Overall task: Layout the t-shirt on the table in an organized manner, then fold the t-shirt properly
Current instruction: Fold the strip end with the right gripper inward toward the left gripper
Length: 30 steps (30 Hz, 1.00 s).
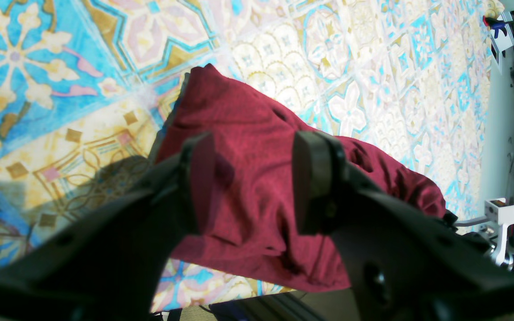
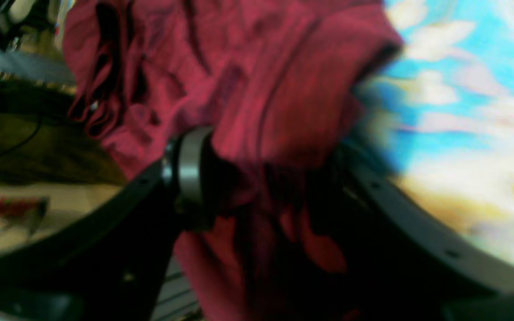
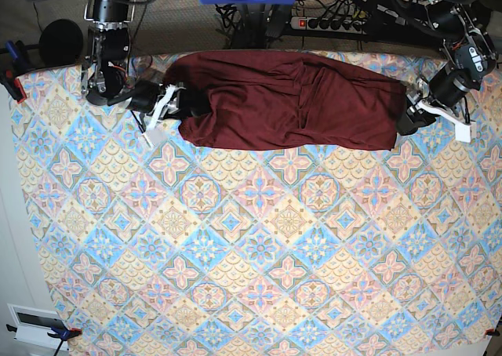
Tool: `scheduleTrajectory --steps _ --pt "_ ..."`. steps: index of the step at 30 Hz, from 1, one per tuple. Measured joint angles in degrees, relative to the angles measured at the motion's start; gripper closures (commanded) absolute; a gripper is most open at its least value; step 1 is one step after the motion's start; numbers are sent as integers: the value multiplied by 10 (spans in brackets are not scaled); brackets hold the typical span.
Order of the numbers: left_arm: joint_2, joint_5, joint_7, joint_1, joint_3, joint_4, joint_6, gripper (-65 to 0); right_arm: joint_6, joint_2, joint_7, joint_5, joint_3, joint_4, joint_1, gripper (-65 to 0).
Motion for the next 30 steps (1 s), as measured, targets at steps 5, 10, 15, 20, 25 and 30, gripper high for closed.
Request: scheduleTrajectory --steps 5,10,15,20,25,30 --pt "0 0 0 -1 0 0 0 -277 -3 41 -6 -12 45 11 -1 -289" --pt "0 0 0 -4 0 0 0 -277 -2 46 -9 -12 40 12 -2 -289" --pt "0 0 0 -4 0 0 0 -277 -2 49 3 -7 26 13 -17 -289" --pt "0 -1 0 -4 0 0 0 -277 0 43 9 1 -43 16 -12 -289" --pt "0 -1 0 -4 0 0 0 -277 0 19 9 3 -54 16 -15 -289" --pt "0 0 0 -4 0 0 0 -277 0 7 9 1 -58 12 -10 -289"
